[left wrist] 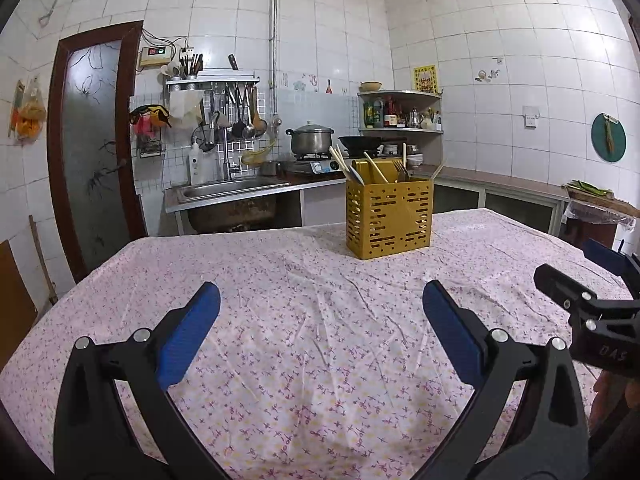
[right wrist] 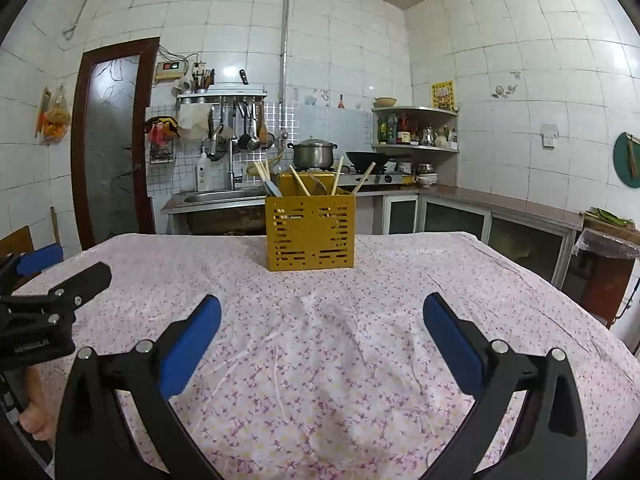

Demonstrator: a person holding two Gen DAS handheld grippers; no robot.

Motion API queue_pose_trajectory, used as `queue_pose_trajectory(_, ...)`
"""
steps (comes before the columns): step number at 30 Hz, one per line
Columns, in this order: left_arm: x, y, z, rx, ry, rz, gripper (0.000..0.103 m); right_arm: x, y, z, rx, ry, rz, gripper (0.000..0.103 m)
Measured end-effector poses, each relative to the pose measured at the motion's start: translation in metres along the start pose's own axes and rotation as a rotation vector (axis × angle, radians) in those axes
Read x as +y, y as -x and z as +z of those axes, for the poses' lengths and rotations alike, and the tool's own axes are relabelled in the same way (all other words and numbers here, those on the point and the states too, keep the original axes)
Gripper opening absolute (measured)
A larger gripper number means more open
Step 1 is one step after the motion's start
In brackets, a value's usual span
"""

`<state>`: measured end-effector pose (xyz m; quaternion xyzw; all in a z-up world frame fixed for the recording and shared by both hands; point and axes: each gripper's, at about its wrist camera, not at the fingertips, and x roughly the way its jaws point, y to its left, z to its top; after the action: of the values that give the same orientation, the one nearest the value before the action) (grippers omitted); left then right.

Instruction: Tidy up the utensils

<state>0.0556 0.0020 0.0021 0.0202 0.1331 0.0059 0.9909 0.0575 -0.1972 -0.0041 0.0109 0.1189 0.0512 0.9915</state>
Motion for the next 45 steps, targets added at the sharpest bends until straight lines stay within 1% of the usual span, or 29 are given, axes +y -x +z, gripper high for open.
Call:
queue_pose_trajectory(6, -0.006, -0.001, -0.006, 0.009, -0.021, 0.011, 0.098, -0.003, -0.003, 0.002, 0.008, -0.014, -0.012, 0.099)
queue_pose_trajectory(15, -0.001, -0.01, -0.006, 0.048, 0.004, 0.003, 0.098, 0.002, -0.003, 0.001, 0.001, 0.007, -0.026, 0.099)
queue_pose_trajectory(24, 0.0, -0.004, -0.006, 0.014, 0.007, -0.002, 0.098, 0.004, 0.0, 0.001, -0.011, 0.013, -0.029, 0.099)
queue_pose_trajectory(31, 0.003, -0.005, -0.008, 0.017, 0.022, -0.009, 0.098, 0.005, 0.001, 0.001, -0.016, 0.015, -0.031, 0.099)
queue_pose_trajectory(45, -0.001, 0.001, -0.009, -0.025, 0.004, -0.007, 0.098, 0.006, 0.004, 0.001, -0.031, 0.019, -0.034, 0.099)
